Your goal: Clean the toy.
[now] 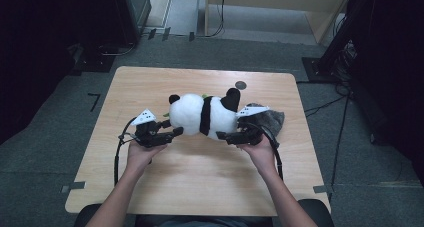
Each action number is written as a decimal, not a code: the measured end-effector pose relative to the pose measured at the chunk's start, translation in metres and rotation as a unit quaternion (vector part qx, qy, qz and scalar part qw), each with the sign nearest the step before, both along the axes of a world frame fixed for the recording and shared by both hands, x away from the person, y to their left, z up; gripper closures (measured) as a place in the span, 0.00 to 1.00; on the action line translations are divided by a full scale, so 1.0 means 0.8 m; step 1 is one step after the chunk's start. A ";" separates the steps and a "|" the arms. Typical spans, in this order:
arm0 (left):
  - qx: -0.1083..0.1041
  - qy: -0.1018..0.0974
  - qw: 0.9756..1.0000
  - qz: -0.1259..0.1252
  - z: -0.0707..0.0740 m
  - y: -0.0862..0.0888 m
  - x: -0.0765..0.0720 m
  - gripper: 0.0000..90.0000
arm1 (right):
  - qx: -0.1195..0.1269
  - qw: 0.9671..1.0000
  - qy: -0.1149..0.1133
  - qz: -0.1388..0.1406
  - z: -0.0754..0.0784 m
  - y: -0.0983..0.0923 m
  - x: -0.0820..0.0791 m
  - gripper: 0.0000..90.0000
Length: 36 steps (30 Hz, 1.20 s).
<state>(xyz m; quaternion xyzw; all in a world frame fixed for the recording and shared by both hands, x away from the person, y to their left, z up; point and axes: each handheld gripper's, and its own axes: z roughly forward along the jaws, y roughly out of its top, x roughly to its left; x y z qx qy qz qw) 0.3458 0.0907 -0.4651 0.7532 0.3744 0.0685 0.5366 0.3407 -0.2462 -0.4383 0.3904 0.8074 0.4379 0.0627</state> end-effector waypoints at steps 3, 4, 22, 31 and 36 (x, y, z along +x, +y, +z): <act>-0.002 0.009 1.000 0.000 0.000 0.000 -0.002 0.42 | -0.017 1.000 0.007 0.005 -0.003 0.003 0.000 0.30; 0.000 0.010 1.000 -0.001 0.000 0.000 -0.003 0.41 | -0.023 1.000 0.009 0.006 -0.004 0.005 -0.002 0.29; 0.024 0.054 0.997 0.038 -0.014 0.003 -0.003 0.35 | -0.008 0.999 0.040 -0.004 -0.019 0.004 0.015 0.26; 0.046 0.029 0.998 0.043 -0.004 0.004 0.000 0.34 | -0.020 1.000 0.000 -0.018 -0.015 -0.008 0.013 0.27; 0.040 0.016 0.998 0.048 0.001 0.009 0.002 0.32 | -0.017 0.999 -0.029 -0.039 -0.006 -0.026 0.007 0.28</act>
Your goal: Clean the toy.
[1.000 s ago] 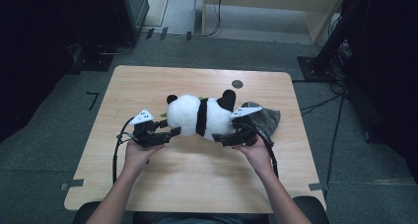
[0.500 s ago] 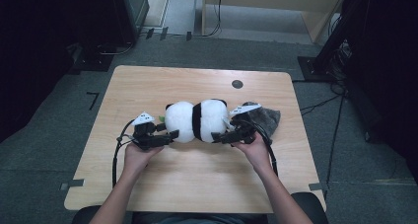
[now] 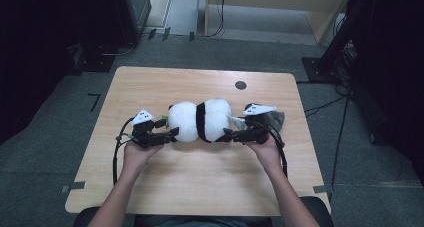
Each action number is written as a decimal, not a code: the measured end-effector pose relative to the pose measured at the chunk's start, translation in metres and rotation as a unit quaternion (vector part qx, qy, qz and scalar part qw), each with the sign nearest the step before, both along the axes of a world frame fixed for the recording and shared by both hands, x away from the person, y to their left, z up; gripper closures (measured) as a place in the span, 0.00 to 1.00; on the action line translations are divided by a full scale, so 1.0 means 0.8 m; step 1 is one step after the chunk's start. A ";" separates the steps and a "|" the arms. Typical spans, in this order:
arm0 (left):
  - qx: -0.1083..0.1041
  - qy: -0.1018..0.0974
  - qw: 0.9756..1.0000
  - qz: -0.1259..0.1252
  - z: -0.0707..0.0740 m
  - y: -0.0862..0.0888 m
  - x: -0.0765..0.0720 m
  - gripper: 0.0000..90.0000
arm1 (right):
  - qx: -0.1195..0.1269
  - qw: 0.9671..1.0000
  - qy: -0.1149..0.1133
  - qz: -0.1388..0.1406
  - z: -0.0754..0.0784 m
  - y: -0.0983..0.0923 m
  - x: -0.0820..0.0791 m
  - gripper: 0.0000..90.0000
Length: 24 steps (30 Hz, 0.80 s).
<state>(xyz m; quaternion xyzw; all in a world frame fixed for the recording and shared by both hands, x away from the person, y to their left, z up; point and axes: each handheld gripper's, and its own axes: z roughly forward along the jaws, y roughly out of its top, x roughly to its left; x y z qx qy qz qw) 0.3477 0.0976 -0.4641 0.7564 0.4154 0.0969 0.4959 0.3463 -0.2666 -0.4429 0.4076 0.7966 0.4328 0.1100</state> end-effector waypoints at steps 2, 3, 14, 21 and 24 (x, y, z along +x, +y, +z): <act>0.004 0.001 1.000 0.000 0.001 0.000 0.003 0.31 | 0.003 1.000 -0.008 -0.011 0.002 -0.010 -0.001 0.28; 0.006 -0.001 1.000 0.002 0.001 -0.001 0.004 0.31 | 0.003 1.000 -0.014 -0.017 0.003 -0.012 -0.001 0.28; 0.008 0.007 1.000 -0.002 0.003 -0.002 0.020 0.30 | -0.004 0.996 -0.044 -0.080 -0.002 -0.044 -0.011 0.29; -0.002 0.013 1.000 -0.006 0.001 -0.002 0.027 0.29 | 0.005 0.993 -0.058 -0.098 -0.004 -0.058 -0.016 0.25; -0.004 0.017 1.000 -0.006 0.000 -0.002 0.028 0.28 | 0.007 0.990 -0.068 -0.120 -0.007 -0.068 -0.017 0.25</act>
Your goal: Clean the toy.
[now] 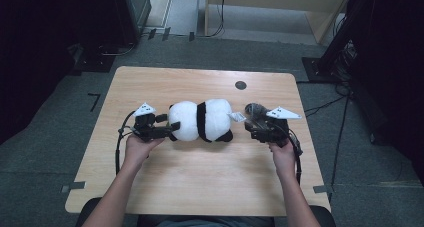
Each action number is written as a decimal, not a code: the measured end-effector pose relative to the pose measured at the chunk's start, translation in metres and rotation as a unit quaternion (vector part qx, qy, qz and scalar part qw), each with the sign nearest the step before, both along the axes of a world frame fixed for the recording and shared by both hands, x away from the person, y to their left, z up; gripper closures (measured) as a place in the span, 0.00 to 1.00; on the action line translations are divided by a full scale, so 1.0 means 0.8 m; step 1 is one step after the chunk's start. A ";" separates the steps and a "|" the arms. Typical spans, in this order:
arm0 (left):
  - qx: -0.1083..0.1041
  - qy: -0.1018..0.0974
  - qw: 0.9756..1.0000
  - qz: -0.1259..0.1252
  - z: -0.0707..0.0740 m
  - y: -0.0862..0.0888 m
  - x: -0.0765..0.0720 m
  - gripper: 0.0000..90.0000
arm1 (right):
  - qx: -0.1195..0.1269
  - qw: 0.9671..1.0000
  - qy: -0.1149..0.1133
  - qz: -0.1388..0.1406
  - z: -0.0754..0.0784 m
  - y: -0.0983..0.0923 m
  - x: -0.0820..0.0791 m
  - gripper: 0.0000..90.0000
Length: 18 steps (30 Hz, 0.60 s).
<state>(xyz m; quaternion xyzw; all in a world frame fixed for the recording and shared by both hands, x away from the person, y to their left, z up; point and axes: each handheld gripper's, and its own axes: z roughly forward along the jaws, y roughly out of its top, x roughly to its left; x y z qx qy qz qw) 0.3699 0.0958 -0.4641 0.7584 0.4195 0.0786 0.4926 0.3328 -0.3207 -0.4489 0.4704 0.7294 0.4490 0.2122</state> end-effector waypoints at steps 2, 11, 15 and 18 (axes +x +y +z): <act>0.002 0.003 1.000 0.000 0.000 -0.001 -0.001 0.28 | -0.003 1.000 -0.007 -0.019 -0.006 -0.006 0.000 0.25; 0.000 -0.003 1.000 -0.002 0.004 -0.007 -0.005 0.28 | -0.044 0.994 -0.021 -0.098 -0.025 -0.025 0.012 0.25; 0.022 -0.033 0.999 -0.001 0.007 -0.018 -0.012 0.28 | -0.040 0.991 -0.024 -0.124 -0.042 -0.034 0.024 0.25; 0.027 -0.037 0.999 -0.004 0.005 -0.018 -0.011 0.27 | -0.060 0.988 -0.036 -0.137 -0.050 -0.037 0.031 0.25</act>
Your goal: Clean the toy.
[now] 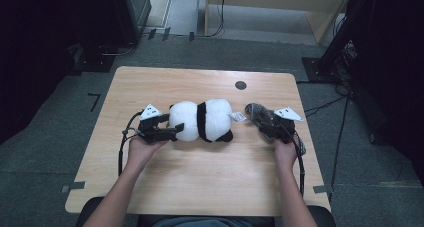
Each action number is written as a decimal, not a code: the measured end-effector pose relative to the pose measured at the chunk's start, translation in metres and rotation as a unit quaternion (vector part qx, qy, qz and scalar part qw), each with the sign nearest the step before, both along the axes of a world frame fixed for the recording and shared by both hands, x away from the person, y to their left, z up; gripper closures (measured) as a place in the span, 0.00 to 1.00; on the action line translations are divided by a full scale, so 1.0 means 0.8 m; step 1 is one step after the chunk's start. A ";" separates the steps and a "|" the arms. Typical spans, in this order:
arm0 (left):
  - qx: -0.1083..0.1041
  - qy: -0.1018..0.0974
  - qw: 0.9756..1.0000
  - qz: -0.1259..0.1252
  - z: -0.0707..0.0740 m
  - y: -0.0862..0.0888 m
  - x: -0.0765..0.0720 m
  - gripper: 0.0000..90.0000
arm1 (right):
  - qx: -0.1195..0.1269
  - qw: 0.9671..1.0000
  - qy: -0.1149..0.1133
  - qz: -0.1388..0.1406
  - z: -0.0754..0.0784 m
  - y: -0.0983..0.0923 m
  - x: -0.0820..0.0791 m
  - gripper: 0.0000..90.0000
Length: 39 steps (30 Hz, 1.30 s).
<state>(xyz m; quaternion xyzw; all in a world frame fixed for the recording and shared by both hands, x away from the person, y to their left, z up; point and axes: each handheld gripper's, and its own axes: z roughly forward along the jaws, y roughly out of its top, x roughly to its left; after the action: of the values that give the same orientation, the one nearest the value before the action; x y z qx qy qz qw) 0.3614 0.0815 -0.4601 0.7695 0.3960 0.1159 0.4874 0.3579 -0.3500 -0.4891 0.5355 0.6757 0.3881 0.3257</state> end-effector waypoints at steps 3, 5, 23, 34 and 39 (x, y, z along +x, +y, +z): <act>-0.007 0.005 1.000 -0.001 0.000 0.001 0.001 0.28 | -0.012 1.000 0.001 0.000 -0.010 0.000 0.009 0.25; -0.007 0.004 1.000 -0.002 -0.001 0.002 0.001 0.28 | -0.017 1.000 0.003 -0.001 -0.018 0.002 0.016 0.25; -0.006 -0.001 1.000 -0.001 -0.007 0.002 0.000 0.26 | -0.037 0.995 0.091 0.001 -0.042 0.011 0.045 0.23; -0.006 0.001 1.000 0.001 -0.009 0.002 0.000 0.24 | -0.021 0.995 0.100 0.000 -0.042 0.008 0.047 0.28; -0.005 0.003 1.000 0.001 -0.009 0.003 0.001 0.23 | -0.020 0.996 0.091 -0.001 -0.040 0.000 0.043 0.59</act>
<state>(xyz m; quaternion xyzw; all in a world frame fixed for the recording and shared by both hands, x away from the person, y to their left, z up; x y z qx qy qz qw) 0.3618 0.0837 -0.4677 0.7668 0.3989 0.1122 0.4901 0.3920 -0.3502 -0.5213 0.5628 0.7096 0.3236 0.2738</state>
